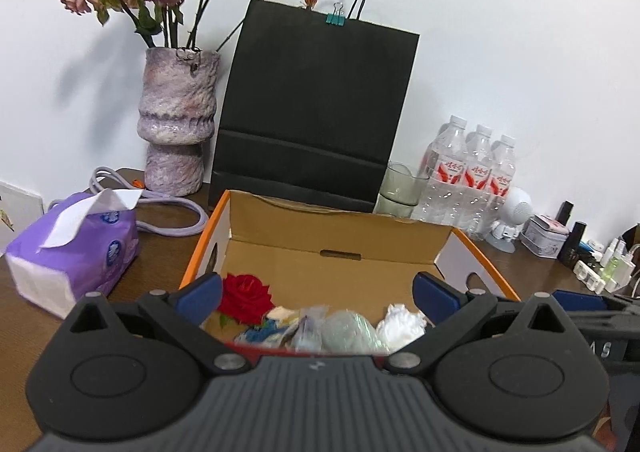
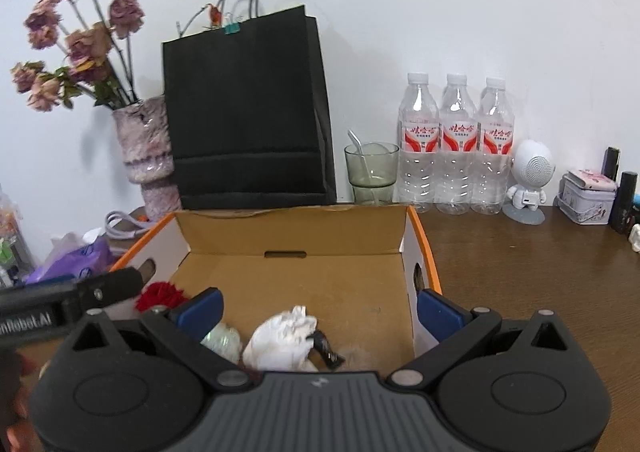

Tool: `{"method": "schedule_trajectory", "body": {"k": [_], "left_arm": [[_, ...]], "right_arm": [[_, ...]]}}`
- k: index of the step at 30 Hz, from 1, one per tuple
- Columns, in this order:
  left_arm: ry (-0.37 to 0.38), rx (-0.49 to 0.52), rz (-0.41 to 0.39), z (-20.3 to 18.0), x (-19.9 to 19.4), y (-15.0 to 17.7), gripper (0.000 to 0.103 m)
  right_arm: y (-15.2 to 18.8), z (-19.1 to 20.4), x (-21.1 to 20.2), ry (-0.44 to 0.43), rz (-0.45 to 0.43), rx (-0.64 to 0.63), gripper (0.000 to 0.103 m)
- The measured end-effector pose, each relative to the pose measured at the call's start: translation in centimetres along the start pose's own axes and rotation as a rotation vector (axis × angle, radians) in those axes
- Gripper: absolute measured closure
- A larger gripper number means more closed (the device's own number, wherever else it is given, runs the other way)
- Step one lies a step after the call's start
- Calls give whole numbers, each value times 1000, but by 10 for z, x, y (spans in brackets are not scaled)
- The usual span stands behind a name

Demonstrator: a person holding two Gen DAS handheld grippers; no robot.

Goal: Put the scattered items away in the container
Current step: 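Move both tools back from the box toward the remaining items, then grasp the white cotton-bud box with right tool while left tool grasps the plush sheep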

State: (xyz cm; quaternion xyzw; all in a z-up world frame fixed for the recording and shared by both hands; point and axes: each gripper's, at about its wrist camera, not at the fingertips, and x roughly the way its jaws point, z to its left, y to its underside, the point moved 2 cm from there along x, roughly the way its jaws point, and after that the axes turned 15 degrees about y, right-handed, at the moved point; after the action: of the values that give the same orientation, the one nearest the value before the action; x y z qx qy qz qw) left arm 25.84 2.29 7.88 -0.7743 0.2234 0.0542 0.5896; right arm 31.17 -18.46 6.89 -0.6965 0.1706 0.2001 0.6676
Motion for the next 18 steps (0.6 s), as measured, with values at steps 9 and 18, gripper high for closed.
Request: {"method": "schedule_trajectory", "body": {"k": [9, 18], "left_arm": [[-24, 55, 11, -5, -58, 24, 0], [-62, 78, 50, 12, -92, 50, 0]], "right_arm": [[39, -13, -53, 32, 7, -49, 0], [84, -11, -74, 51, 73, -76, 0]]}}
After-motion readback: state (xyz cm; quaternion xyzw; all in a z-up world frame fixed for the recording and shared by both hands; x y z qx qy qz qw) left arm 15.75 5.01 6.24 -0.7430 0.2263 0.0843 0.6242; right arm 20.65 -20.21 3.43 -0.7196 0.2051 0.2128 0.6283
